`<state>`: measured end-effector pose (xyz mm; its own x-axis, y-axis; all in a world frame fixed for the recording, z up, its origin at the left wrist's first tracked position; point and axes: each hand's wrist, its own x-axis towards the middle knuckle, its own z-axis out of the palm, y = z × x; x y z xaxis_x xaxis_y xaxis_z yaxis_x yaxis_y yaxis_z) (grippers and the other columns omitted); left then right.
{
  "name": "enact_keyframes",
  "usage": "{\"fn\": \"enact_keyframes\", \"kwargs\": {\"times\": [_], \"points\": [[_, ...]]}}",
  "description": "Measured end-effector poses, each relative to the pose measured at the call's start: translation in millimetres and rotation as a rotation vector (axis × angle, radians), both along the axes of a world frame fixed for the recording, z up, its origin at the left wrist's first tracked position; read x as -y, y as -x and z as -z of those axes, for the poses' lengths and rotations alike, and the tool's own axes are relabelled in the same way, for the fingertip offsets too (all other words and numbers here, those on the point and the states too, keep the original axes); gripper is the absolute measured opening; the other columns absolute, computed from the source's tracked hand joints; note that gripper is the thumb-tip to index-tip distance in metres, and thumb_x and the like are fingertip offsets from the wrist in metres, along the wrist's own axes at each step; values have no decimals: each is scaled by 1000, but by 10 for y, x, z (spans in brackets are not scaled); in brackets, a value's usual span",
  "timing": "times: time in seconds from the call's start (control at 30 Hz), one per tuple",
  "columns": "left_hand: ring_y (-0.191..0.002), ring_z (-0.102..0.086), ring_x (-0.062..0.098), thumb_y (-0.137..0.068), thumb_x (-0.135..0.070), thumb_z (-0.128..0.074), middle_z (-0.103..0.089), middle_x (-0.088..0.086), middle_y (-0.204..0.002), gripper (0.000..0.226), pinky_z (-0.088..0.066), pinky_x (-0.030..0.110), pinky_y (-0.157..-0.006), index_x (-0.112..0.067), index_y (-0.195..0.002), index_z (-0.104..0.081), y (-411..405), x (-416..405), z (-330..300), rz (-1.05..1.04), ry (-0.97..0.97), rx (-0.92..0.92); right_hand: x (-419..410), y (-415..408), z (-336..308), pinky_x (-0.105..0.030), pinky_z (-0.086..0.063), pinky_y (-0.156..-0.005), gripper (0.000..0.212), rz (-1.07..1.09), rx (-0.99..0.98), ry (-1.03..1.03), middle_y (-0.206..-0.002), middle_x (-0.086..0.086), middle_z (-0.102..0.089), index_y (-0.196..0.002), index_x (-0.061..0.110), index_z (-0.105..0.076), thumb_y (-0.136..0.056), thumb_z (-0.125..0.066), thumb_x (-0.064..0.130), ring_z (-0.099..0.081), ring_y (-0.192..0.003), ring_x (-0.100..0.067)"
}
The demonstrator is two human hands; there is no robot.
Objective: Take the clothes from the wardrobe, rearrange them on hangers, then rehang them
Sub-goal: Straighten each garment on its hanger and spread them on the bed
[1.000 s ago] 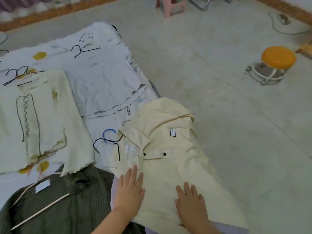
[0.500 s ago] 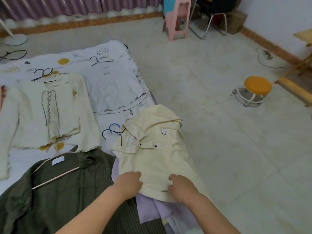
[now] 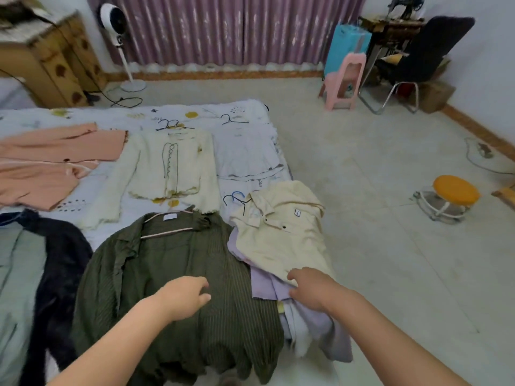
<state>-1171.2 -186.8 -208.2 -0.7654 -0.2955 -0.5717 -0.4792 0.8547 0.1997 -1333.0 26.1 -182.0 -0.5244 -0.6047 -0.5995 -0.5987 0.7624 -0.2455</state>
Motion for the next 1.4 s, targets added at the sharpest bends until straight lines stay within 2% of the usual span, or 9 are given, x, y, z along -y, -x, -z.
{"fn": "enact_keyframes", "kwargs": {"times": [0.1, 0.23, 0.53, 0.67, 0.83, 1.0, 1.1, 1.23, 1.4], "points": [[-121, -49, 18, -97, -38, -40, -51, 1, -135, 42, -41, 29, -99, -18, -134, -43, -533, 72, -160, -76, 2, -1, 113, -284, -136, -28, -38, -94, 38, -114, -4, -32, -134, -11, -50, -129, 11, -49, -95, -43, 25, -48, -120, -26], [-121, -49, 18, -97, -38, -41, -51, 1, -135, 44, -40, 28, -98, -19, -136, -41, -1257, 268, -304, -224, -20, -2, 446, -694, -262, -34, -41, -98, 41, -260, -16, -106, -132, -11, -52, -132, 14, -46, -96, -42, 34, -50, -118, -26], [-117, -50, 20, -96, -37, -42, -53, 2, -129, 39, -39, 28, -88, -19, -130, -46, -3202, 954, -421, -519, -33, 28, 1823, -2190, -376, -32, -40, -100, 44, -508, -22, -41, -140, -6, -46, -136, 17, -43, -96, -43, 34, -46, -126, -24], [-126, -45, 20, -96, -38, -42, -48, 3, -138, 44, -36, 26, -98, -18, -135, -43, -4082, 1328, -467, -617, 6, 44, 2434, -2970, -367, -31, -40, -99, 44, -576, 16, -28, -140, -5, -46, -138, 19, -40, -97, -43, 34, -47, -125, -24], [-124, -48, 18, -95, -38, -44, -51, 1, -136, 41, -37, 24, -98, -20, -131, -47, -4943, 1714, -451, -733, -2, 29, 3014, -3710, -298, -30, -39, -101, 46, -658, 63, -29, -143, -4, -43, -140, 18, -38, -97, -43, 33, -45, -128, -22], [-116, -53, 18, -94, -37, -46, -59, 1, -125, 33, -39, 22, -87, -19, -120, -54, -5307, 2116, -362, -771, -16, 48, 3483, -4033, -258, -31, -39, -101, 46, -697, 99, -53, -144, -3, -42, -141, 18, -37, -98, -42, 31, -43, -129, -22], [-115, -53, 18, -94, -37, -46, -59, 2, -125, 34, -39, 23, -89, -19, -121, -53, -5343, 2441, -280, -816, -47, 48, 3833, -4049, -210, -31, -40, -100, 44, -697, 99, -66, -141, -5, -44, -139, 15, -39, -98, -41, 29, -46, -126, -23], [-124, -47, 19, -95, -38, -44, -52, 3, -135, 42, -36, 26, -103, -18, -132, -47, -5215, 2964, -191, -844, -89, 40, 4412, -3959, -78, -32, -42, -98, 37, -665, 93, -60, -134, -7, -50, -130, 11, -48, -98, -42, 27, -50, -120, -24], [-123, -49, 20, -97, -33, -42, -53, 6, -134, 38, -38, 24, -96, -13, -130, -48, -4923, 3807, -95, -821, -59, 16, 5199, -3835, 211, -31, -43, -94, 35, -556, 98, -31, -129, -8, -55, -126, 7, -51, -97, -42, 24, -53, -117, -25]]}}
